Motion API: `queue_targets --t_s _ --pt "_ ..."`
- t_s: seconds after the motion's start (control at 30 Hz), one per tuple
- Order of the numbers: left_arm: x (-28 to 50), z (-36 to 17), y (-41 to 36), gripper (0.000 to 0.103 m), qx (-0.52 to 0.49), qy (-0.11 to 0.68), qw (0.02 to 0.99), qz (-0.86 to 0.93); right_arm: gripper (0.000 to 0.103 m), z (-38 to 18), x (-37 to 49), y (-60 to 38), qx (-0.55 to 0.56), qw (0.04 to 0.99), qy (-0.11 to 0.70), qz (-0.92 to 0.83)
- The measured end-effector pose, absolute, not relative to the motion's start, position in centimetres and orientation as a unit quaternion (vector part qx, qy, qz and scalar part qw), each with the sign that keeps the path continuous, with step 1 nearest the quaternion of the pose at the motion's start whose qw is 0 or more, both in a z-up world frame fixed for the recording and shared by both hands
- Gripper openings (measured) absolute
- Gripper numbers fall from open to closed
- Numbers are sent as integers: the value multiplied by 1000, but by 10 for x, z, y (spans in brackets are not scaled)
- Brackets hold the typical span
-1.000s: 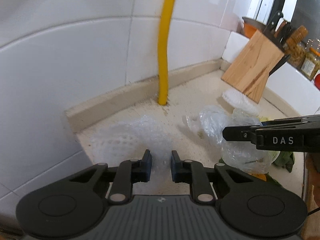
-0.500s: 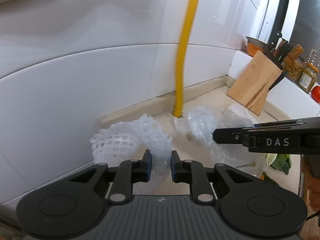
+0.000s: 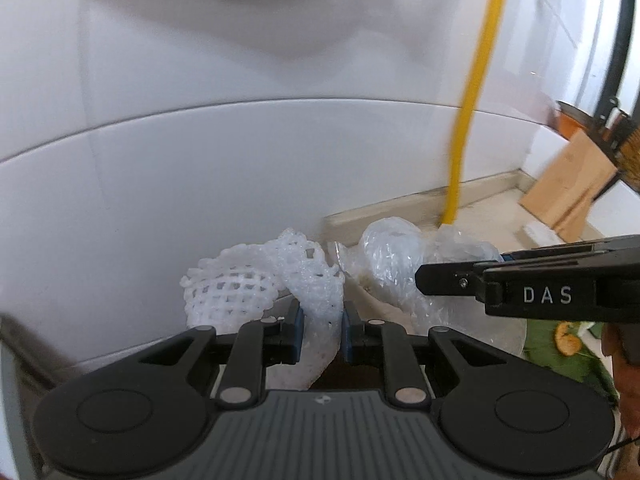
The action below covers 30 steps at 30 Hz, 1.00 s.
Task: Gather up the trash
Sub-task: 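Carry the foam net and plastic bag with both tools down over the black bin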
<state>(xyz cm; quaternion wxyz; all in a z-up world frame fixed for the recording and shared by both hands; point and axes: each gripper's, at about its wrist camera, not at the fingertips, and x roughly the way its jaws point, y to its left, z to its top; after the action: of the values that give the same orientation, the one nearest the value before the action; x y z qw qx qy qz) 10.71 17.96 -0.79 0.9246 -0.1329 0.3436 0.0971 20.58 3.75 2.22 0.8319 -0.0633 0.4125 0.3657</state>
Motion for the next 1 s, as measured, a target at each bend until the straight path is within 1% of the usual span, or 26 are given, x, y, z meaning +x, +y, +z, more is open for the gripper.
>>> queue_targets --t_s 0.17,0.3,0.57,0.67,1.0 --pt "95 -24 198 13 -141 353 915 134 28 10 194 68 -77 818 420 386" --pt "90 -42 210 13 -166 366 902 156 28 -8 190 87 -77 806 438 391" --pt "87 -84 217 14 -205 392 877 187 28 -43 171 112 -93 784 473 392" --pt "89 -98 218 14 -213 403 868 196 28 -62 171 117 -94 775 491 385" --pt "106 -143 224 14 -232 435 842 219 28 -100 171 125 -106 758 526 371"
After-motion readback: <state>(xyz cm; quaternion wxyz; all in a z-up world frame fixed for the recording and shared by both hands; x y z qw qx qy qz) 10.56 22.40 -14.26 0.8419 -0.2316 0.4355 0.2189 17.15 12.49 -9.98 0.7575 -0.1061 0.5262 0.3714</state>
